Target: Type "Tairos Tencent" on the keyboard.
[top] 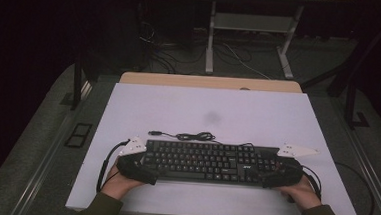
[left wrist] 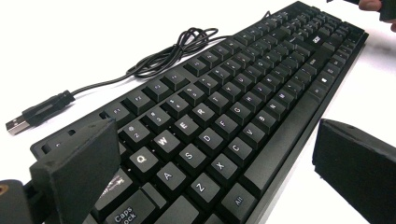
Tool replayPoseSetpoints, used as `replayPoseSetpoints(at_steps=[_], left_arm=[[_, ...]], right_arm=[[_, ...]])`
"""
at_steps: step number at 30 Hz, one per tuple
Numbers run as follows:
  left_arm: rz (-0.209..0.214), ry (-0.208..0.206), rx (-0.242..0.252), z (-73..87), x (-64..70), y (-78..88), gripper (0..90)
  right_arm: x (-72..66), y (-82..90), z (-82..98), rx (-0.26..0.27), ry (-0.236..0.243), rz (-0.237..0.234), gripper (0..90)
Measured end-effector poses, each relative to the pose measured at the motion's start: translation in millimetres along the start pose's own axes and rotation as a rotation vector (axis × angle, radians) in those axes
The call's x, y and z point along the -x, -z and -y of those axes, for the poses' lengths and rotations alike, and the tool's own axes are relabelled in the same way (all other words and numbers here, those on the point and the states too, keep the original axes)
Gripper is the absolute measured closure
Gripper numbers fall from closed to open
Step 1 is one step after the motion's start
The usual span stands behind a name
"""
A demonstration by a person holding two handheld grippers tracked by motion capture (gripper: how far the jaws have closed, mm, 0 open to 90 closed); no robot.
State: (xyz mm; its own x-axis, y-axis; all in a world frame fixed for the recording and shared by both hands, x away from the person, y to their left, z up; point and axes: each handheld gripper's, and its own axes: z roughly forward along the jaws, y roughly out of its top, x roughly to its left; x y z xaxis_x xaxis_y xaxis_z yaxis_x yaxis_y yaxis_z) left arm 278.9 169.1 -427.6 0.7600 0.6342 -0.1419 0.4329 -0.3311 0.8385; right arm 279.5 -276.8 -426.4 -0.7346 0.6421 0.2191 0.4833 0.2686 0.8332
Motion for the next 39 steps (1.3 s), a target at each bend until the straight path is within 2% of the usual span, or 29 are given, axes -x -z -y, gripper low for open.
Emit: replayPoseSetpoints(at_steps=[39], left_arm=[[0.023, 0.012, 0.003, -4.7, 5.2, -10.6, 0.4]], right_arm=[[-8.1, -20.9, -18.6, 0.010, 0.012, -0.042, 7.2]])
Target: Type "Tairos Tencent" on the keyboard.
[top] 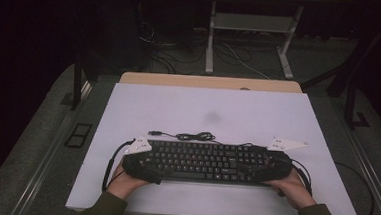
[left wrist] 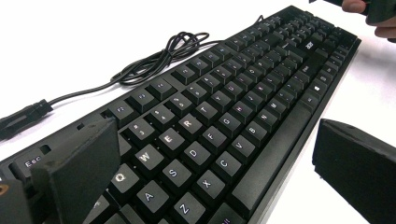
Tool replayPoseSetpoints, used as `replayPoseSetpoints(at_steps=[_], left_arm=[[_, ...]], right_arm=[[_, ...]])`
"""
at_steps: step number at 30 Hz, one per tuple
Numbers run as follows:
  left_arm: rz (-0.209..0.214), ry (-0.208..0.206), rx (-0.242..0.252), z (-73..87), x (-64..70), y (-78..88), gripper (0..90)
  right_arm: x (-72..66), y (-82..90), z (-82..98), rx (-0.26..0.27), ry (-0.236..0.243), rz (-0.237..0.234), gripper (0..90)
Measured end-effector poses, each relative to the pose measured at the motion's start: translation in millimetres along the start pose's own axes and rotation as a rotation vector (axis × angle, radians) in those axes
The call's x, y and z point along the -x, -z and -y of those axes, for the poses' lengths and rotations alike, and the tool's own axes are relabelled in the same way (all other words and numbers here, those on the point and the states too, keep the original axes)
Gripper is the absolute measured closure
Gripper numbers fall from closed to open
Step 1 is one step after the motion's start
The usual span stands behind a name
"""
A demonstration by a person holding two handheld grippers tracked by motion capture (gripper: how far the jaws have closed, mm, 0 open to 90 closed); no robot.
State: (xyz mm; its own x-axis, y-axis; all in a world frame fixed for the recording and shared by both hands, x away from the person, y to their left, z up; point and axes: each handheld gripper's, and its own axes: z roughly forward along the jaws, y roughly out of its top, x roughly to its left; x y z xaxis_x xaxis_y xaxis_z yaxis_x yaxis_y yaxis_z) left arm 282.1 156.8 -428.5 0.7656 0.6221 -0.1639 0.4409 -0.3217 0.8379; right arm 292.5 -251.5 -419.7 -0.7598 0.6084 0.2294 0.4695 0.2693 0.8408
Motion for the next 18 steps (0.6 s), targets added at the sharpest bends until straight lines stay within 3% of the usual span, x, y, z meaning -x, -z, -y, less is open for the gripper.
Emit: replayPoseSetpoints(at_steps=[18], left_arm=[[0.012, 0.000, 0.006, -4.0, 0.3, -8.9, 0.4]], right_arm=[[-2.5, -10.8, -7.0, 0.000, 0.016, -0.012, 7.2]])
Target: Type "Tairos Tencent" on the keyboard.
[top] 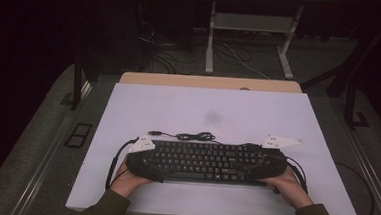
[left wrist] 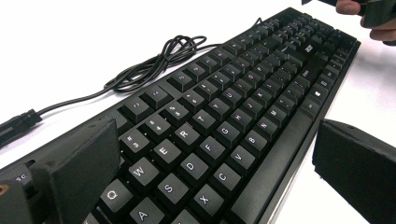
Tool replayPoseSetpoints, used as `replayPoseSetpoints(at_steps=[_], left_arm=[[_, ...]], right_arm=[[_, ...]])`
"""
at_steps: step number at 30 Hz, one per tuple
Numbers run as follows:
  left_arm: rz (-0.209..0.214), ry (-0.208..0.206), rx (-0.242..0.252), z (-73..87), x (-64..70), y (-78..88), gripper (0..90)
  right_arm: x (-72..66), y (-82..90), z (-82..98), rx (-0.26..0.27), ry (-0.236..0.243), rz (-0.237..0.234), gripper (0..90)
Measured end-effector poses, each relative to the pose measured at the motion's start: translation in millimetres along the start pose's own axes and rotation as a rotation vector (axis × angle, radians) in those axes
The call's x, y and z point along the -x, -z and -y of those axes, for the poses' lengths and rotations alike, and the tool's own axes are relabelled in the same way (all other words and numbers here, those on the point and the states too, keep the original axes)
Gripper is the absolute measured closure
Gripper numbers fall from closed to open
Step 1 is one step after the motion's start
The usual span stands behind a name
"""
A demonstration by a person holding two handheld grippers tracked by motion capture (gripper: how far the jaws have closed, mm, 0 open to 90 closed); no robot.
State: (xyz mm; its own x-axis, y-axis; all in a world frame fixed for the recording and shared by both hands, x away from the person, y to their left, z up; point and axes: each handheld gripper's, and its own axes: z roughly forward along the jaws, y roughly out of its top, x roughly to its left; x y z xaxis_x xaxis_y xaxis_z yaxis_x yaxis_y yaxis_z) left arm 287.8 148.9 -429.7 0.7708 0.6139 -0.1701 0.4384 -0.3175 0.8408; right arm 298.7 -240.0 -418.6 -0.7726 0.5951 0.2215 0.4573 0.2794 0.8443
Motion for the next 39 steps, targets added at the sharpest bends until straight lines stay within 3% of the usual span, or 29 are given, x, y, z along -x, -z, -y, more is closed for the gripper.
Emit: replayPoseSetpoints(at_steps=[20, 39], left_arm=[[0.009, 0.026, 0.028, -8.1, -6.3, -9.0, 0.6], [0.011, 0.005, 0.034, -24.8, -7.7, -25.2, 1.8]], right_arm=[[-3.3, -16.3, -5.3, -0.019, 0.014, -0.022, 7.2], [-3.4, -31.1, -14.6, -0.031, 0.023, -0.031, 7.8]])
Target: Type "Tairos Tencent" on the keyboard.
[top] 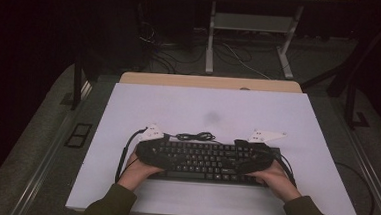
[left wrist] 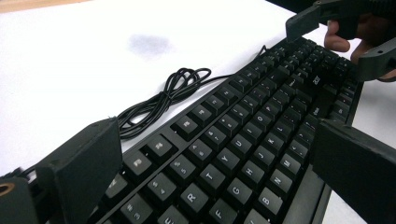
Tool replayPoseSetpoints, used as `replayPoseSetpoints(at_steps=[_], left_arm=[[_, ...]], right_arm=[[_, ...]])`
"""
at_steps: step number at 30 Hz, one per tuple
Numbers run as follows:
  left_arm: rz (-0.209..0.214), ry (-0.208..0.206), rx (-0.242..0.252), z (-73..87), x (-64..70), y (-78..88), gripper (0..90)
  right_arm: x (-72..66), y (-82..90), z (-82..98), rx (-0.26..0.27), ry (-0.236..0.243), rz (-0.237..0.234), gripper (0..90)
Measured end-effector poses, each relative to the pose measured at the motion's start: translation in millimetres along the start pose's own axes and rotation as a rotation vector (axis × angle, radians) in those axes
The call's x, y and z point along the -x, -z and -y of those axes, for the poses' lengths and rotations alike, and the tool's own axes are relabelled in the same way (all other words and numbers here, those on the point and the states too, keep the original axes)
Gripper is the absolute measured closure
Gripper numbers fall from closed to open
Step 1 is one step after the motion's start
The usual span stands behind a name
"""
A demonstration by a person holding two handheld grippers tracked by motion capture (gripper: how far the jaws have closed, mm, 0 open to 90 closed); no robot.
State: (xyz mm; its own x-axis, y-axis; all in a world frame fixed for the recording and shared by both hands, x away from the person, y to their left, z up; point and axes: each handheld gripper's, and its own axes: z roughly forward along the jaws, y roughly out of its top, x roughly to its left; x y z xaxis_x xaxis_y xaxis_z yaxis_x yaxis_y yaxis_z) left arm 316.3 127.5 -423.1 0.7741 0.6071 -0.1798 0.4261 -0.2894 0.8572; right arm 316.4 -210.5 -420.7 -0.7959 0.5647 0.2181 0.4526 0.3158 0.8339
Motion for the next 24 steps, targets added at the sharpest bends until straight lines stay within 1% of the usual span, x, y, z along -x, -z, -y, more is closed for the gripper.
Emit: replayPoseSetpoints(at_steps=[1, 4, 6, 9, 10, 11, 13, 15, 19, 24], left_arm=[[0.001, -0.006, -0.001, -0.7, -0.3, -1.6, 1.8], [0.003, -0.005, -0.004, -3.0, 0.3, -5.9, 1.7], [0.004, -0.014, -0.008, -4.2, 0.7, -8.7, 1.8], [0.003, -0.013, -0.006, -4.0, 2.2, -11.3, 1.8], [0.000, -0.017, -0.009, -3.7, 2.4, -11.4, 1.8], [-0.002, -0.020, -0.009, -3.4, 2.5, -11.3, 1.8], [0.001, -0.018, -0.007, -3.0, 2.7, -11.5, 1.8], [0.000, -0.021, -0.009, -2.9, 3.1, -11.3, 1.8], [-0.003, -0.023, -0.013, -2.8, 2.7, -10.4, 1.8], [0.000, -0.024, -0.015, -1.9, 3.2, -10.9, 1.8]], right_arm=[[0.0, -1.0, -0.5, 0.002, 0.002, 0.000, 7.9], [0.2, -4.1, -1.5, -0.003, 0.004, -0.003, 7.9], [0.1, -5.8, -1.5, -0.015, 0.004, -0.006, 7.9], [0.2, -7.4, -1.8, -0.028, 0.012, -0.015, 9.0], [0.1, -7.4, -1.6, -0.031, 0.015, -0.019, 14.4], [-0.6, -8.1, -1.0, -0.040, 0.026, -0.021, 14.7], [-1.3, -8.8, -0.6, -0.046, 0.027, -0.026, 15.3], [-2.7, -10.0, 0.4, -0.058, 0.040, -0.027, 17.7], [-4.9, -11.6, 2.1, -0.080, 0.051, -0.033, 25.3], [-5.1, -12.0, 4.2, -0.098, 0.063, -0.040, 38.1]])
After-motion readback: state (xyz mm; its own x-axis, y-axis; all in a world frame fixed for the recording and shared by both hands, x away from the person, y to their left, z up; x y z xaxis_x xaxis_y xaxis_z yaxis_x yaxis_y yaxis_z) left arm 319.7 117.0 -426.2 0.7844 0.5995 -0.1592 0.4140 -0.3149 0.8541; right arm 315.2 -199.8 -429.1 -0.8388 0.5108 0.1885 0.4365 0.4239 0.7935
